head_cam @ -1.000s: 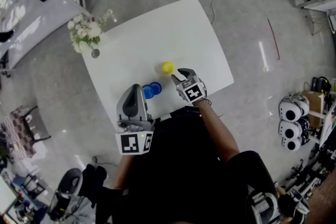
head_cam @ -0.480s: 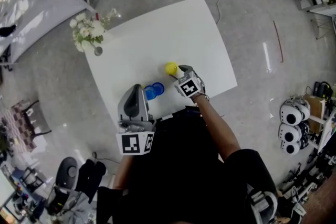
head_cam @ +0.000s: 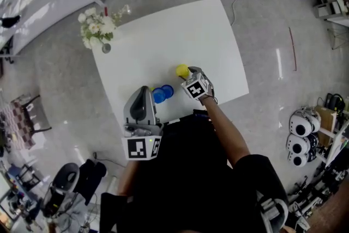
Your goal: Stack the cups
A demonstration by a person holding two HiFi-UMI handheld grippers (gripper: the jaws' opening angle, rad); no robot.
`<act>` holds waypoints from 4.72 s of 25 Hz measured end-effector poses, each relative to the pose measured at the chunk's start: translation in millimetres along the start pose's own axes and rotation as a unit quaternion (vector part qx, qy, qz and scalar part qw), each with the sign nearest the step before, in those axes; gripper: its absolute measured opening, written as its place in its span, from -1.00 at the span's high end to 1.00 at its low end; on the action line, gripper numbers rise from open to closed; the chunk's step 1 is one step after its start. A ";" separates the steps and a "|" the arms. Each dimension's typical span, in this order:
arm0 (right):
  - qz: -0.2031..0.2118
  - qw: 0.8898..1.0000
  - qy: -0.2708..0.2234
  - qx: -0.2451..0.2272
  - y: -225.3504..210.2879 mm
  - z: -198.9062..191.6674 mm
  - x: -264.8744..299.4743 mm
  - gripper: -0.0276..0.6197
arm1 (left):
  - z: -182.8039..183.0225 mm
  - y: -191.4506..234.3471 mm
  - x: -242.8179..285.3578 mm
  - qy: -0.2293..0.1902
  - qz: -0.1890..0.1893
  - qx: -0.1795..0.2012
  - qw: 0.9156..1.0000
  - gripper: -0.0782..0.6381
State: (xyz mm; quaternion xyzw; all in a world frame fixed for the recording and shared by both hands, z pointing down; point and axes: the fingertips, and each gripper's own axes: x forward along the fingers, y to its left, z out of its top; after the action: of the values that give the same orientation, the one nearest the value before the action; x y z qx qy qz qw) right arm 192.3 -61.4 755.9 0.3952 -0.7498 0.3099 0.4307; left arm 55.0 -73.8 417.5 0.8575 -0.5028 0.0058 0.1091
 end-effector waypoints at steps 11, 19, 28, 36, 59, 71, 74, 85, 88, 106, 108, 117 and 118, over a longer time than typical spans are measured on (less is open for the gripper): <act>-0.012 1.000 0.000 0.001 1.6 -4.8 -1.0 0.18 | -0.2 5.9 -14.4 -0.003 0.018 0.003 1.000 0.72; -0.013 1.000 -0.021 -0.001 14.1 15.6 -23.0 0.18 | 3.8 24.8 -33.3 -0.017 0.037 -0.006 0.999 0.72; -0.001 0.997 -0.065 -0.030 54.6 57.2 -54.3 0.18 | 3.4 53.8 -72.0 -0.030 0.061 -0.008 0.998 0.72; 0.010 0.994 -0.086 -0.070 93.2 85.0 -75.7 0.19 | 3.5 78.4 -102.2 -0.042 0.085 -0.012 0.995 0.72; 0.081 0.982 -0.083 -0.150 199.7 95.4 -129.3 0.19 | 6.0 105.5 -148.8 -0.057 0.100 -0.037 0.993 0.72; 0.097 0.978 -0.042 -0.179 219.2 75.9 -115.2 0.19 | 6.5 108.3 -155.9 -0.059 0.105 -0.040 0.992 0.72; 0.099 0.977 -0.037 -0.184 220.4 74.3 -111.9 0.19 | 5.5 109.5 -157.0 -0.056 0.106 -0.041 0.992 0.72; 0.101 0.976 -0.038 -0.190 222.7 76.6 -109.3 0.19 | 5.8 110.3 -159.3 -0.057 0.107 -0.037 0.992 0.72; 0.102 0.976 -0.040 -0.190 222.1 76.6 -108.5 0.18 | 6.0 109.1 -159.2 -0.057 0.107 -0.040 0.992 0.72; 0.104 0.976 -0.049 -0.185 224.5 79.1 -106.1 0.17 | 5.6 107.7 -160.2 -0.056 0.106 -0.038 0.992 0.72; 0.103 0.976 -0.049 -0.187 224.7 79.1 -105.8 0.16 | 5.4 108.3 -160.6 -0.056 0.106 -0.035 0.992 0.72; 0.106 0.977 -0.053 -0.178 224.6 78.5 -106.7 0.09 | 4.7 107.7 -160.4 -0.055 0.106 -0.036 0.992 0.72; 0.106 0.977 -0.054 -0.178 224.4 79.0 -106.9 0.09 | 4.9 107.7 -160.1 -0.055 0.106 -0.036 0.992 0.72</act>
State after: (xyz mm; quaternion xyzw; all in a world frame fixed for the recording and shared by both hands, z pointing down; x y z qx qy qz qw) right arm 1.5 21.0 598.2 0.2465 -0.8526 0.1937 0.4181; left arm -117.6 12.5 413.0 0.7939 -0.5959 -0.0483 0.1106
